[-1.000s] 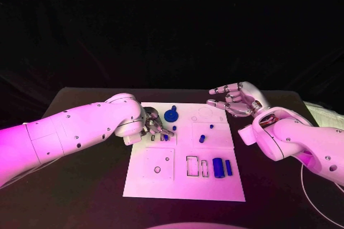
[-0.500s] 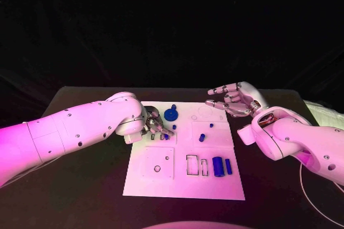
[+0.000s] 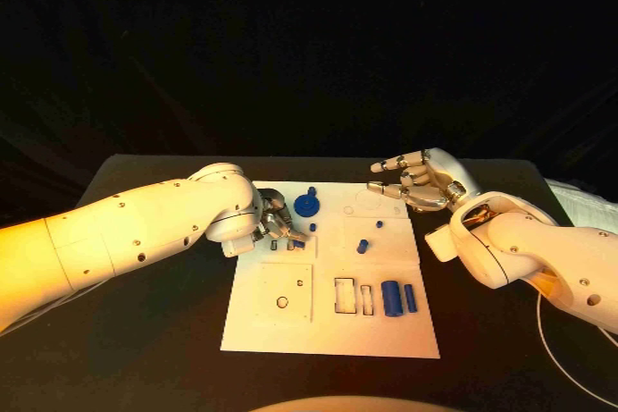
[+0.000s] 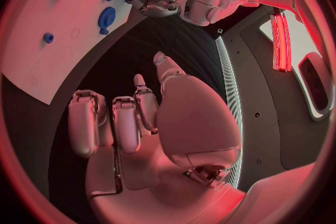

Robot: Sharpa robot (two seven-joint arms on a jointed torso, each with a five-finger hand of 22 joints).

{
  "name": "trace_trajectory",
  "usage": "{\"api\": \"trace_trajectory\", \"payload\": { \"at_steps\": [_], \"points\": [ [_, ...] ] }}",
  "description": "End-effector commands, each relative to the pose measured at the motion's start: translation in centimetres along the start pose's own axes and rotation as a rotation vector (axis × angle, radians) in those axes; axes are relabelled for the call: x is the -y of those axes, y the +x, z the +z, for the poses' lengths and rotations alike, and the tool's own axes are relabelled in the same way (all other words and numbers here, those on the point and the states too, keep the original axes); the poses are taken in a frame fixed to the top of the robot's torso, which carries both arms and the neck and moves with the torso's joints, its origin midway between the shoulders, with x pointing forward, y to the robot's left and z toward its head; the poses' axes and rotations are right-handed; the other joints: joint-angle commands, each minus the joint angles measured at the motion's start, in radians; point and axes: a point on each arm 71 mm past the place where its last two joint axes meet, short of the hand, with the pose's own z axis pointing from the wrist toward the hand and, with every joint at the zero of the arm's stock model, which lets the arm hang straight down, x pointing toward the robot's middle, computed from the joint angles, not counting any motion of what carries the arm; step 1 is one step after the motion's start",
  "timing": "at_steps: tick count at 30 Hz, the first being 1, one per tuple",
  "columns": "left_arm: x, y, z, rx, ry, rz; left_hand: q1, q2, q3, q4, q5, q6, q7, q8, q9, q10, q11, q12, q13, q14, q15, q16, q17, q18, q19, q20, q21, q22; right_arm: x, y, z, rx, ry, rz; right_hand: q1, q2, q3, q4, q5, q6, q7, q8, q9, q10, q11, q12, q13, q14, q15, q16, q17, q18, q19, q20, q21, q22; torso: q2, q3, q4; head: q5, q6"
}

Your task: Assemble the parts on the task board

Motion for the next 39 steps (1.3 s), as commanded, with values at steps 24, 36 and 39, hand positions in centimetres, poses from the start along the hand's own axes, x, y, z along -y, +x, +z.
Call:
{"api": "trace_trajectory", "payload": {
  "at_steps": [24,36,39],
  "points": [
    [-0.7,-0.2,-1.1,0.098,0.015,-0.001,-0.126,-0.111,0.407,-0.239,-0.007,0.002,0.001,0.015,0.062,0.007,0.008,-0.006,-0.012,0.103,0.006,0.003,0.263,-0.012,0.03,0.004,0.004,0.116,0.2,0.4,0.0,-0.034,0.003,0.002,-0.02,0.005,-0.013,0.004,0.034,0.006,-0.002,0.001,0.001,-0.005,0.0,-0.006,0.057,0.066,-0.004,-0.007,0.105,0.013,-0.006,0.0,-0.01,0.013,-0.001,0.0028,0.0051,0.004,0.004],
    [-0.3,0.0,-0.9,0.09,0.0,0.099,-0.127,-0.113,0.413,-0.244,-0.008,0.002,0.001,0.014,0.063,0.007,0.009,-0.006,-0.012,0.103,0.006,0.003,0.263,-0.012,0.03,0.005,0.004,0.115,0.3,0.5,-0.1,-0.038,0.004,0.004,-0.023,0.006,-0.015,0.006,0.037,0.006,-0.002,0.0,0.001,-0.005,0.0,-0.006,0.057,0.066,-0.004,-0.008,0.104,0.013,-0.007,0.0,-0.011,0.012,-0.001,0.0021,0.0052,0.008,-0.001],
    [-0.3,0.1,-0.8,0.081,-0.005,0.115,-0.127,-0.113,0.414,-0.245,-0.008,0.002,0.001,0.014,0.063,0.007,0.009,-0.007,-0.013,0.103,0.006,0.003,0.263,-0.012,0.03,0.005,0.003,0.115,0.3,0.5,-0.1,-0.04,0.004,0.004,-0.023,0.006,-0.015,0.006,0.037,0.006,-0.002,0.0,0.001,-0.005,0.0,-0.006,0.057,0.066,-0.004,-0.008,0.104,0.013,-0.007,0.0,-0.011,0.012,-0.001,0.0023,0.0043,0.009,-0.003]
  ]
}}
